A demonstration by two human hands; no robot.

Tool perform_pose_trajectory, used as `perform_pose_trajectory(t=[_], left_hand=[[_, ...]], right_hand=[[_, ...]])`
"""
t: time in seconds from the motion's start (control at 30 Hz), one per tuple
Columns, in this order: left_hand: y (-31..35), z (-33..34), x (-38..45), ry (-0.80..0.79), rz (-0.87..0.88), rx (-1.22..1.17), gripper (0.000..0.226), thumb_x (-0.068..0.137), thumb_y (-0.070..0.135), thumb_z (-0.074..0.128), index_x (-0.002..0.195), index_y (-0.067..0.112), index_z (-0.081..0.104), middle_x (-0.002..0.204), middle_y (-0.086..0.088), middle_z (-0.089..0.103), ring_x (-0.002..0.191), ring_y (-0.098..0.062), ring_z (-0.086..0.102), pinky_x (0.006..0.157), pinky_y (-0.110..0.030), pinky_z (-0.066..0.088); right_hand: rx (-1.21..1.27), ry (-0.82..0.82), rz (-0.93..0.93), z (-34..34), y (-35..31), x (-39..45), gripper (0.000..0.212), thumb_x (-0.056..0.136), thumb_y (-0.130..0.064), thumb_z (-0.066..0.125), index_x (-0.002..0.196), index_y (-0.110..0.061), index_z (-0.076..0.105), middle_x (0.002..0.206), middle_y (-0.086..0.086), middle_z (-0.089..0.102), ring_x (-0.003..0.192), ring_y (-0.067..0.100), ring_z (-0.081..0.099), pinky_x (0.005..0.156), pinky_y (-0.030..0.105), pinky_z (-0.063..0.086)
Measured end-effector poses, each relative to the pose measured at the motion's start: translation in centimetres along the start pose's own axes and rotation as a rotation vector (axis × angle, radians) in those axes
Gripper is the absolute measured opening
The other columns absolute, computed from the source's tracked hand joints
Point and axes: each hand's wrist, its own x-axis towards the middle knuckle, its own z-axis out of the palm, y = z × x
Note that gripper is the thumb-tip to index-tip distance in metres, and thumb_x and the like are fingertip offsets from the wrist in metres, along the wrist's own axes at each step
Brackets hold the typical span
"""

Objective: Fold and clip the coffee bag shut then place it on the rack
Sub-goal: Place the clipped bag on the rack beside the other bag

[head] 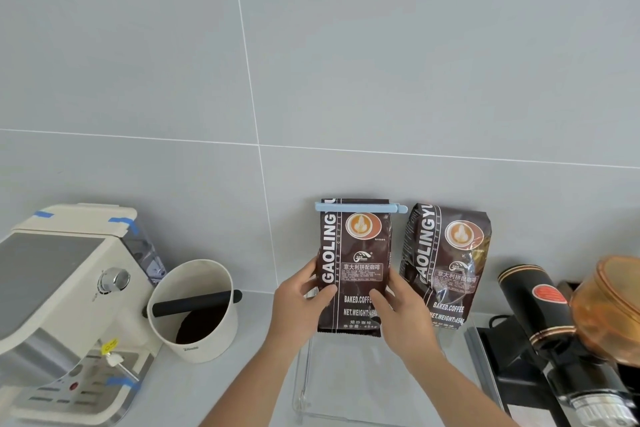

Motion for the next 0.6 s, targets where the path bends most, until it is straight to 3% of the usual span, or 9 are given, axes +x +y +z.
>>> perform_pose_trajectory(t=[0.13,0.27,0.43,0.53,0.6], left_hand=[[-0.2,0.1,0.6,-0.003,-0.011,0.008,0.053,0.083,0.011,0.069,0.126,0.039,0.059,0.1,0.029,0.072,0.095,0.003,0.067,0.082,-0.026,0.058],[-0.5,0.0,0.9,-0.001,-0.014,0.012,0.05,0.082,0.013,0.071,0.124,0.037,0.061,0.107,0.022,0.073,0.098,-0.001,0.068,0.085,-0.026,0.057],[-0.5,0.1,1.0,0.002,-0.056,0.022,0.04,0.081,0.014,0.072,0.114,0.037,0.066,0.107,0.016,0.074,0.099,-0.006,0.069,0.083,-0.03,0.059],[-0.3,0.1,1.0,0.01,-0.077,0.06,0.032,0.08,0.019,0.073,0.109,0.03,0.069,0.104,0.01,0.075,0.093,-0.009,0.071,0.081,-0.036,0.06],[0.2,0.1,1.0,0.026,-0.097,0.104,0.027,0.079,0.019,0.073,0.105,0.025,0.071,0.099,0.005,0.076,0.084,-0.01,0.073,0.078,-0.031,0.06]], right_hand=[[0.01,-0.002,0.023,-0.1,-0.2,0.1,0.049,0.093,-0.009,0.052,0.13,-0.041,0.048,0.113,-0.02,0.068,0.103,-0.009,0.061,0.086,0.019,0.048],[-0.001,-0.008,0.035,0.0,-0.2,0.3,0.045,0.093,-0.01,0.052,0.123,-0.044,0.051,0.11,-0.017,0.07,0.103,0.002,0.065,0.088,0.027,0.052],[-0.041,0.017,0.047,-0.1,-0.8,0.2,0.043,0.092,-0.014,0.054,0.128,-0.039,0.051,0.109,-0.015,0.069,0.104,0.005,0.063,0.092,0.032,0.052],[-0.062,0.017,0.053,-0.1,-1.1,0.1,0.043,0.092,-0.015,0.053,0.129,-0.037,0.051,0.108,-0.014,0.069,0.103,0.005,0.063,0.092,0.033,0.052],[-0.079,0.014,0.053,-0.1,-1.2,0.1,0.042,0.092,-0.014,0.052,0.128,-0.036,0.052,0.108,-0.014,0.07,0.103,0.005,0.063,0.091,0.032,0.052]])
